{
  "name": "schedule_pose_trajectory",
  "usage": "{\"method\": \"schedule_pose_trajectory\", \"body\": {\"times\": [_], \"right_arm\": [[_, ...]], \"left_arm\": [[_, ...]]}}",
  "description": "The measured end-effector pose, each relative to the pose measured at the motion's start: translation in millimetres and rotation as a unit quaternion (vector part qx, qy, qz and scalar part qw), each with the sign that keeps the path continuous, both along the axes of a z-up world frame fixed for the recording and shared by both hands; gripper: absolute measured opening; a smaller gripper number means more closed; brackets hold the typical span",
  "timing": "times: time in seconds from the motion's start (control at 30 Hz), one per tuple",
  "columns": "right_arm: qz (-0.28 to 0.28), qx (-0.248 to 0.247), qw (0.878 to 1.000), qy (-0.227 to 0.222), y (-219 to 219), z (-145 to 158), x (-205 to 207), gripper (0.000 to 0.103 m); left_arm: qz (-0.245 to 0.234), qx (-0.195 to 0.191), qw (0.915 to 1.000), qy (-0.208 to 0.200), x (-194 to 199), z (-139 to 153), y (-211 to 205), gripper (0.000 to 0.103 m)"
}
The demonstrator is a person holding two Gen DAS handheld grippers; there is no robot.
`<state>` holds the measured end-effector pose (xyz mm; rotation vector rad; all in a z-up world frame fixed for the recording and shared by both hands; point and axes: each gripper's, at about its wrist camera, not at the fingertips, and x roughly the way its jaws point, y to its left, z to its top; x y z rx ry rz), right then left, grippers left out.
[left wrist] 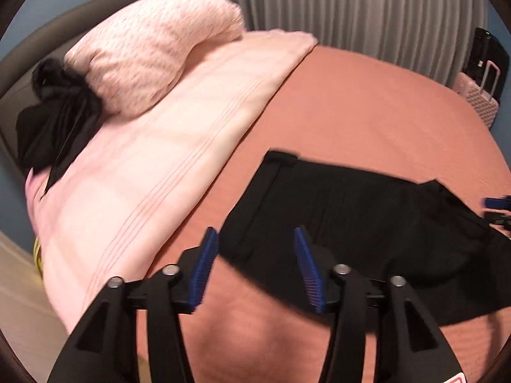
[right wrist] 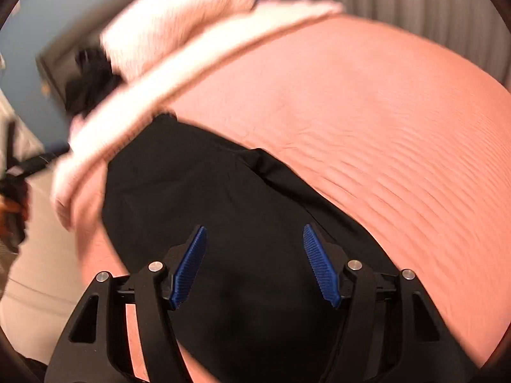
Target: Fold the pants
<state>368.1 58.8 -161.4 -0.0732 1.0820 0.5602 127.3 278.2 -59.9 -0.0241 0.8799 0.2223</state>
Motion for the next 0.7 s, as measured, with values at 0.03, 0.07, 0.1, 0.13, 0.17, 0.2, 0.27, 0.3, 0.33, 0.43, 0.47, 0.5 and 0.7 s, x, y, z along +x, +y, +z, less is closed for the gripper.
{"method": "schedule_pose_trajectory", "body": {"times": [0.03, 0.07, 0.1, 0.13, 0.17, 0.2, 0.27, 0.3, 0.33, 0.43, 0.47, 0.5, 0.7], "right_arm": [[0.005, -0.003, 1.0, 0.014, 9.9, -10.0, 13.8, 0.061], [0.004, -0.007, 1.0, 0.023, 16.7, -18.3, 25.2, 0.061], [0.005, 0.004, 0.999, 0.039, 22.2, -26.8, 36.1, 0.061], [0.007, 0.021, 0.998, 0.056, 26.5, -32.4, 44.6, 0.055], [0.008, 0.032, 0.997, 0.067, 30.3, -36.9, 49.8, 0.054], [0.013, 0.031, 0.997, 0.076, 37.7, -42.9, 55.3, 0.049], [0.026, 0.007, 0.996, 0.079, 50.8, -51.1, 60.8, 0.025], [0.035, 0.007, 0.996, 0.079, 54.3, -51.3, 61.7, 0.015], [0.042, -0.002, 0.997, 0.066, 56.4, -46.0, 62.9, 0.011], [0.022, -0.01, 1.0, -0.003, 43.7, -17.0, 72.7, 0.01], [0.017, -0.017, 0.999, -0.021, 40.0, -16.8, 78.5, 0.01], [0.026, -0.05, 0.998, -0.013, 41.3, -34.2, 86.6, 0.011], [-0.058, -0.014, 0.995, -0.077, 1.5, 5.5, 47.0, 0.052]], "left_arm": [[-0.014, 0.01, 0.9999, -0.003, 5.3, -1.4, -10.8, 0.054], [-0.032, 0.025, 0.9992, 0.002, 17.5, -7.9, -23.7, 0.054], [-0.041, 0.03, 0.9987, 0.006, 29.9, -6.8, -31.2, 0.054], [-0.047, 0.028, 0.9985, 0.008, 35.4, -11.9, -37.5, 0.054], [-0.051, 0.02, 0.9985, 0.007, 42.6, -19.1, -43.9, 0.053], [-0.052, 0.01, 0.9986, 0.004, 47.6, -24.3, -49.0, 0.053], [-0.051, 0.009, 0.9987, 0.006, 57.1, -36.0, -63.0, 0.053], [-0.051, 0.007, 0.9986, 0.009, 67.7, -45.1, -59.0, 0.054], [-0.051, 0.005, 0.9986, 0.011, 76.2, -54.5, -51.7, 0.054], [-0.048, 0.013, 0.9987, 0.011, 85.5, -63.8, -57.0, 0.054], [-0.051, 0.02, 0.9984, 0.011, 88.6, -67.0, -58.4, 0.055], [-0.053, 0.033, 0.9979, 0.014, 94.0, -73.3, -59.8, 0.06], [-0.066, 0.127, 0.9874, 0.068, 121.6, -118.4, -61.2, 0.062]]}}
